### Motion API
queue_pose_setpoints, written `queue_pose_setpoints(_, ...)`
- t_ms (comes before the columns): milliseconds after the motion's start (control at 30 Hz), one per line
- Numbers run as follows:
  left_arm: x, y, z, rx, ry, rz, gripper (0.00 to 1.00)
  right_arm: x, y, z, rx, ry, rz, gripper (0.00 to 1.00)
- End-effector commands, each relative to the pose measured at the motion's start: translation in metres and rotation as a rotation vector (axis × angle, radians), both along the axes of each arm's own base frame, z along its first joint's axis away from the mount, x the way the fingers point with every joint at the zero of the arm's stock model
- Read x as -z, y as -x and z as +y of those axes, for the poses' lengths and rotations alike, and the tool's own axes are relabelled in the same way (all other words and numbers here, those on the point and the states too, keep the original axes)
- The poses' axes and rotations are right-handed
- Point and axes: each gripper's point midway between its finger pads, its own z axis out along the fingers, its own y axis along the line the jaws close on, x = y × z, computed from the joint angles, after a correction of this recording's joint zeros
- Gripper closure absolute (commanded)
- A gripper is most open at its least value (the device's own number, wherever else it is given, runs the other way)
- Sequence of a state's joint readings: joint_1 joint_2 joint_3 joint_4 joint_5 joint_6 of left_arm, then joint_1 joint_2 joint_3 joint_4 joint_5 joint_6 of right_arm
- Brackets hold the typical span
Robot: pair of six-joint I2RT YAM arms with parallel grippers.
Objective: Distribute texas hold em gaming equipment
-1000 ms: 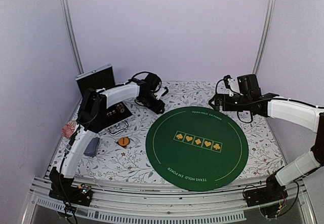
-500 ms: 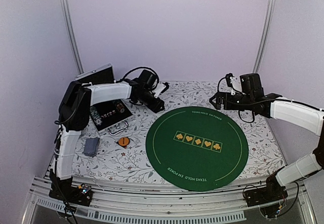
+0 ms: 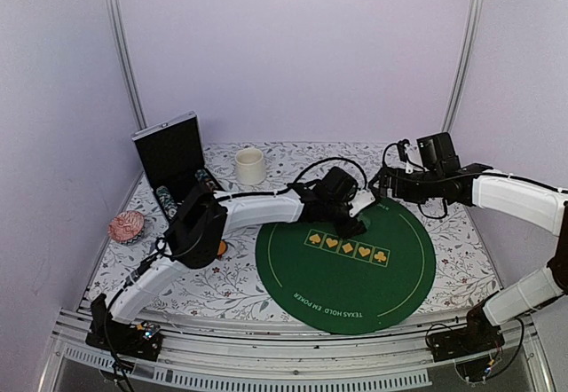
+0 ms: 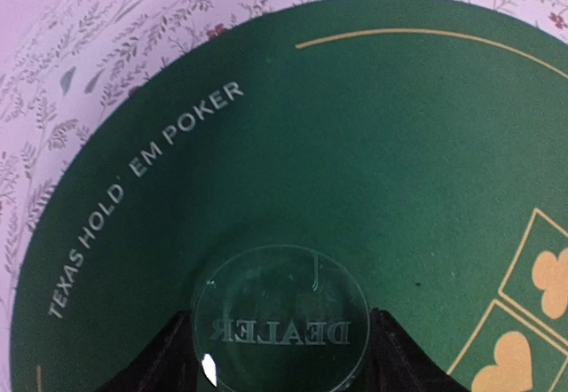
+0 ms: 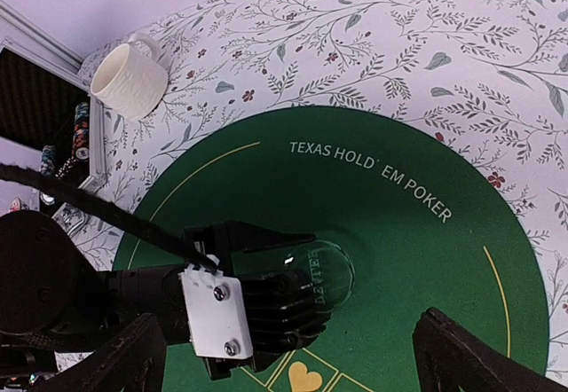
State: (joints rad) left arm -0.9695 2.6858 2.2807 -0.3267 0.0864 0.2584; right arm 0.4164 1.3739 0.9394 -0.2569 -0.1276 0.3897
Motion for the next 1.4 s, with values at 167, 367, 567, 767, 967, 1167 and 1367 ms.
queue_pose_setpoints(167, -0.003, -0.018, 0.005, -0.044, -0.028, -0.046, 0.04, -0.034, 0.009, -0.04, 0.181, -0.028, -0.063, 0.01)
queue_pose_setpoints(367, -0.125, -0.022, 0.022, -0.106, 0.1, -0.082, 0.02, -0.04, 0.008, -0.039, 0.161, 0.0, -0.053, 0.01)
queue_pose_setpoints(567, -0.187, 0.008, 0.139, -0.299, 0.047, 0.012, 0.02, -0.051, 0.007, -0.006, 0.032, -0.021, -0.083, 0.01)
queue_pose_setpoints(767, -0.095, 0.077, 0.295, -0.672, -0.145, 0.314, 0.08, -0.035, 0.029, 0.08, -0.221, -0.027, -0.055, 0.01)
queue_pose_setpoints(967, -0.049, 0.1, 0.351, -0.82, -0.207, 0.38, 0.02, -0.025, 0.069, 0.185, -0.568, -0.263, 0.005, 0.18)
queue_pose_setpoints(1167, -0.016, 0.094, 0.383, -0.893, -0.388, 0.381, 0.02, 0.003, 0.079, 0.257, -0.7, -0.308, 0.104, 0.32)
queue_pose_setpoints(1367, -0.005, 0.075, 0.393, -0.91, -0.365, 0.388, 0.06, 0.027, 0.086, 0.276, -0.726, -0.315, 0.142, 0.37)
